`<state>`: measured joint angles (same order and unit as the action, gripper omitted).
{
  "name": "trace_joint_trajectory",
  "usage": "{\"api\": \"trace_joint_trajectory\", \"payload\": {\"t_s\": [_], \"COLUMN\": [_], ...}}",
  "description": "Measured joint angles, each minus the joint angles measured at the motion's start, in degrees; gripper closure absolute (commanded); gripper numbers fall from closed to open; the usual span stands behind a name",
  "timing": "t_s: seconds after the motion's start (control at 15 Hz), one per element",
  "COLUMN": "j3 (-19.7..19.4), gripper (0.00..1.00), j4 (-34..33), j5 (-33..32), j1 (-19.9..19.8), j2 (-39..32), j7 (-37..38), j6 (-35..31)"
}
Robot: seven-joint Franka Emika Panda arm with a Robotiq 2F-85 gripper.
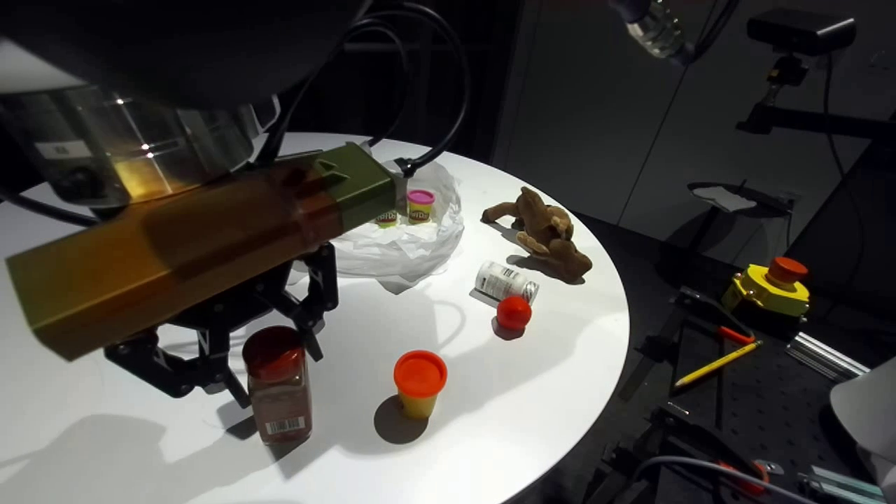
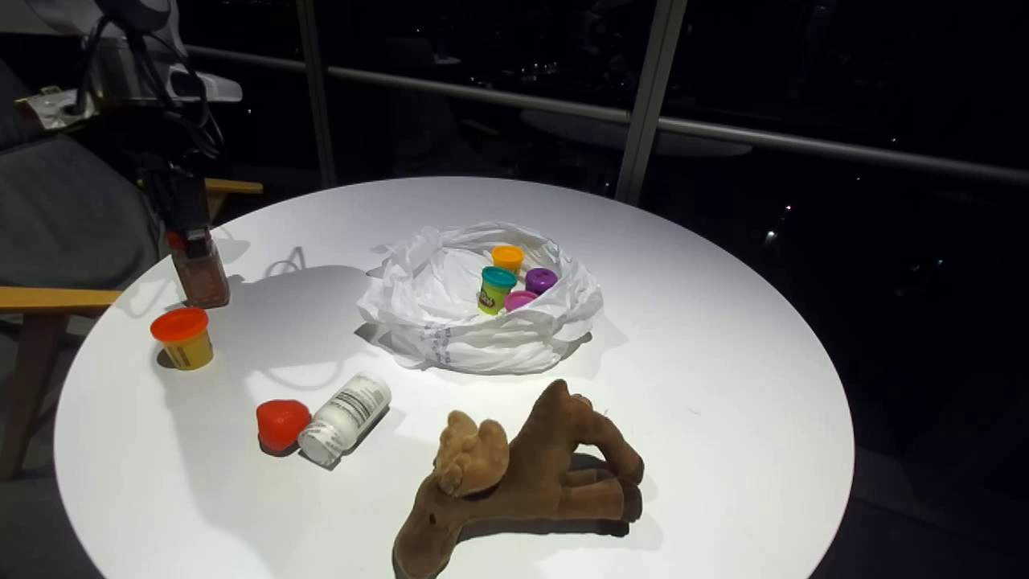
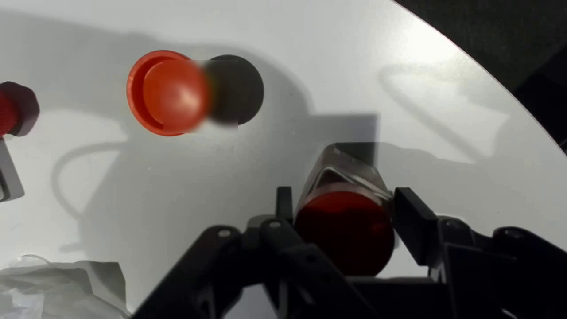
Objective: Put the things on the table in the plastic bag
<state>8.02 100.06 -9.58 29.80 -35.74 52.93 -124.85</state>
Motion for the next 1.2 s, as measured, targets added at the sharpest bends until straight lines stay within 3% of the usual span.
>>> {"api": "trace_joint_trajectory", "payload": {"t_s": [0.67,1.2], "j3": [-0.45,-2.24], "gripper": [0.73,0.73], "j4": [0.05,3.49], "j5": [1.25,10.06], "j1": [-1.05,-13.00], "j2": [1.53,12.18], "j7": [0.37,-2.75], "j6": [0.97,-0.46]}}
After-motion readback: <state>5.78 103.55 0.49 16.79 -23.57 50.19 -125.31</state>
